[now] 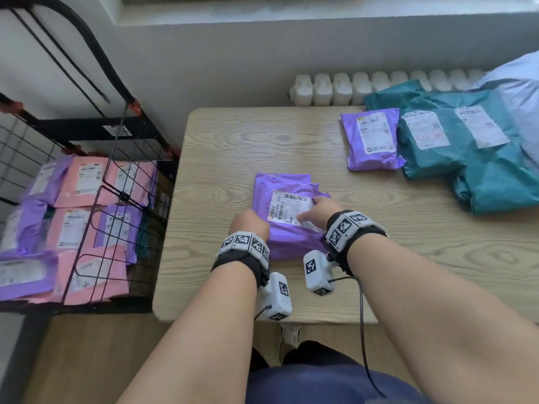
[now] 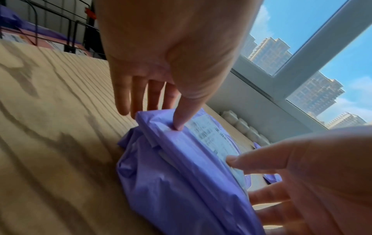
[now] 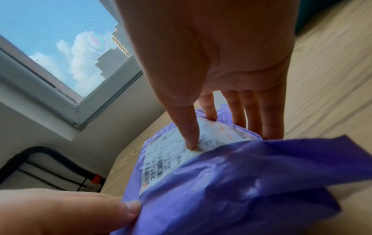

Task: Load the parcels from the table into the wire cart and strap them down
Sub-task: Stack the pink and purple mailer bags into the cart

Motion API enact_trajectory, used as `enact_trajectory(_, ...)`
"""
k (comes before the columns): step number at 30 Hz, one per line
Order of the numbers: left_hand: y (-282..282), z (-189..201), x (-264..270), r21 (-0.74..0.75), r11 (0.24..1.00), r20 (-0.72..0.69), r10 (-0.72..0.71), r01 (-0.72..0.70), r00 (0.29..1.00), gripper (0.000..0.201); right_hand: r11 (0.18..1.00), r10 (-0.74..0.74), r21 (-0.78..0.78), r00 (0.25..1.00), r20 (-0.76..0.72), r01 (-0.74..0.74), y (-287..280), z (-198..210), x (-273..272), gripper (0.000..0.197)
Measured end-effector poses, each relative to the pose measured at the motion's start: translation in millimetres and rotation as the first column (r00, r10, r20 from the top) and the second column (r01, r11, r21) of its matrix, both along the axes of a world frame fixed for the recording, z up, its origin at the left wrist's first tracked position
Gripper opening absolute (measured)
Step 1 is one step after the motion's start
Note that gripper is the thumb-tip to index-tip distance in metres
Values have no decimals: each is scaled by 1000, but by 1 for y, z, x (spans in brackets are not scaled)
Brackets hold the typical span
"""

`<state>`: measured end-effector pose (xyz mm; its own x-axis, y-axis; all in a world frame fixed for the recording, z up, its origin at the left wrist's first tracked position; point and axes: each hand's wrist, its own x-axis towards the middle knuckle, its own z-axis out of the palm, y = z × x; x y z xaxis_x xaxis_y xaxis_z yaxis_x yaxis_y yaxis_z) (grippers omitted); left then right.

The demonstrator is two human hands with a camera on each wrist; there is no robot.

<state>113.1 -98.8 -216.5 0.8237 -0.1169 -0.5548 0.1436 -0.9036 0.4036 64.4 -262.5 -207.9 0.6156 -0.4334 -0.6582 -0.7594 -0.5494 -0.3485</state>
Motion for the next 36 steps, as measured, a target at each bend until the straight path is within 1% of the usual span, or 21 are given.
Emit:
enact_trajectory(4,25,4,20,77,987,49,137,-141,989,26,997,67,45,997,39,-69,23,2,30,49)
enact_trajectory(7,42,6,32,73,978,62,192,-197,979,25,992,112,50,992,55,-114,34,5,47,49)
enact_trajectory(11,55,10,43,14,973,6,228,-228,974,22,993,116,-15,993,35,-115,42,8,59,51)
enact_trajectory(13,59,11,47,-34,973,-22,226,-227,974,20,995,82,-58,995,50,-79,44,11,61,48)
enact_trajectory(15,64,13,49,-95,970,-29,220,-222,975,18,996,8,-86,993,119,3,45,14,62,47)
enact_trajectory(17,71,16,49,-157,963,-22,217,-218,976,20,991,-25,-126,979,202,52,49,18,63,51)
enact_trajectory(19,83,22,52,-197,957,3,216,-211,976,26,988,-5,-147,965,261,45,58,27,66,56)
enact_trajectory(21,101,30,58,-235,950,35,220,-206,975,25,987,37,-162,949,314,15,72,36,73,55)
enact_trajectory(24,136,45,71,-288,940,107,221,-182,969,21,989,62,-145,930,361,-9,103,47,86,46)
enact_trajectory(26,164,53,80,-306,936,137,226,-176,964,20,993,42,-118,923,384,3,131,56,95,33)
enact_trajectory(28,197,58,90,-334,925,147,243,-183,959,14,995,28,-98,916,401,12,163,63,103,22)
enact_trajectory(30,234,62,100,-376,894,149,317,-243,937,9,997,16,-80,914,405,19,200,66,112,19)
enact_trajectory(32,274,69,111,-452,829,138,431,-331,892,7,997,25,-72,910,413,5,240,68,121,15)
enact_trajectory(33,293,73,116,-482,786,115,494,-387,862,12,998,35,-65,907,419,-8,261,68,126,14)
enact_trajectory(36,353,75,132,-522,648,9,655,-555,756,43,999,45,-27,888,458,-37,320,69,141,14)
